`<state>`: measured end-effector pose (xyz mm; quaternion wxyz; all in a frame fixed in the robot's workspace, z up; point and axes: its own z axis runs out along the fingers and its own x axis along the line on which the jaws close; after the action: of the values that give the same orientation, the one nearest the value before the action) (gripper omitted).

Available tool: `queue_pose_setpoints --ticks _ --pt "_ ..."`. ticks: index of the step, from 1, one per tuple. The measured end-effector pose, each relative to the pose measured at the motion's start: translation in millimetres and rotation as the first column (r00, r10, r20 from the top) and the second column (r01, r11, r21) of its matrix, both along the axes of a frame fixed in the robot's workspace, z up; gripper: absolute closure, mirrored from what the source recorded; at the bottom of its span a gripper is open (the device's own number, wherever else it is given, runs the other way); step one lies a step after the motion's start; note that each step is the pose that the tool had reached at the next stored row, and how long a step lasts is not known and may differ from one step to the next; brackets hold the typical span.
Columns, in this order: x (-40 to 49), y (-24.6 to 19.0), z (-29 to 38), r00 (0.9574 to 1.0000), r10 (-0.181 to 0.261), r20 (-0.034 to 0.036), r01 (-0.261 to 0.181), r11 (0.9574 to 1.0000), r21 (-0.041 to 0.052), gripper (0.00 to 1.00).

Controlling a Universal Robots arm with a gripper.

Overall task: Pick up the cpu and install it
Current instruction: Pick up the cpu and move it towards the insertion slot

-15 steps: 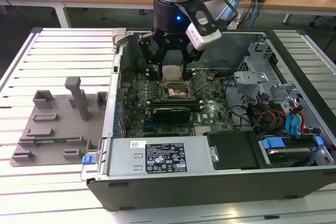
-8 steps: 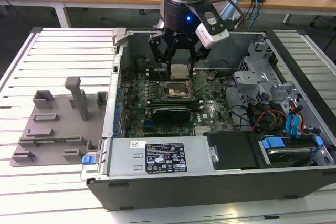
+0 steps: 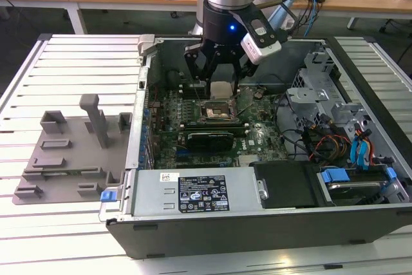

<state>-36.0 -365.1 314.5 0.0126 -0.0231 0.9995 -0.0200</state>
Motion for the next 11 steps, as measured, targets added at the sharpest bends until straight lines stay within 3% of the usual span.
queue_pose_setpoints --ticks 11 --pt "0.1 0.0 -12.6 1.0 0.0 -0.0001 0.0 1.0 -0.0003 0.45"
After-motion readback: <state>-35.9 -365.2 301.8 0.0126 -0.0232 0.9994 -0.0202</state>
